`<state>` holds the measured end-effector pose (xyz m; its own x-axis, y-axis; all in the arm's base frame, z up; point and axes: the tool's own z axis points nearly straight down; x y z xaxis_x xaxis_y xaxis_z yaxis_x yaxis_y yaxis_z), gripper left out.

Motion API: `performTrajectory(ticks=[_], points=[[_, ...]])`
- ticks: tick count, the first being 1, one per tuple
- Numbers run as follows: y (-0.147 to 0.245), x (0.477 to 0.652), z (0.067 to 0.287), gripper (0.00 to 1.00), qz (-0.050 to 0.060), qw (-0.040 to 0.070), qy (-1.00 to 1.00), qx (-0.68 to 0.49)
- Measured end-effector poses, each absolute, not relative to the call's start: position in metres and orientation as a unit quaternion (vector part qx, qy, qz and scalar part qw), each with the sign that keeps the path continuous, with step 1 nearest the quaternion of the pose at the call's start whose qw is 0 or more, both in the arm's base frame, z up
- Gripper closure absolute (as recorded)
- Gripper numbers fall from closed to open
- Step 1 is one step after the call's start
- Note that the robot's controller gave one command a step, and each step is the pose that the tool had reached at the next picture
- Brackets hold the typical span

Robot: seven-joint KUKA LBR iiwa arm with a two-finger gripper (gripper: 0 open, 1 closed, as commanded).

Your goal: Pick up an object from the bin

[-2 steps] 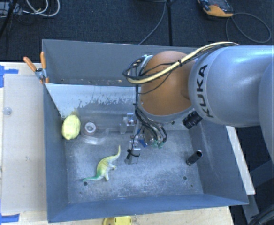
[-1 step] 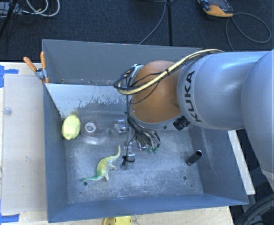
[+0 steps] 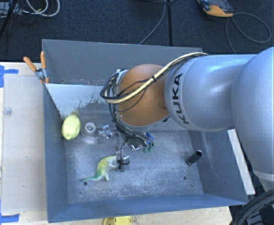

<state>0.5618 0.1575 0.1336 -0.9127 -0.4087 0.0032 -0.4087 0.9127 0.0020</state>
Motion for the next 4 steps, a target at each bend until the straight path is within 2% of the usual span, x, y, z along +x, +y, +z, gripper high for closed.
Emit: performTrajectory(ticks=[1,2,3,4], points=[[0.173,0.563,0.133,0.0,-0.001,0.001,-0.974,0.225],[0.167,0.561,0.093,0.0,-0.001,0.001,-0.937,0.35],[0.167,0.555,0.069,1.0,-0.002,0.002,-0.915,0.404],[0.167,0.555,0.069,1.0,-0.002,0.002,-0.915,0.404]])
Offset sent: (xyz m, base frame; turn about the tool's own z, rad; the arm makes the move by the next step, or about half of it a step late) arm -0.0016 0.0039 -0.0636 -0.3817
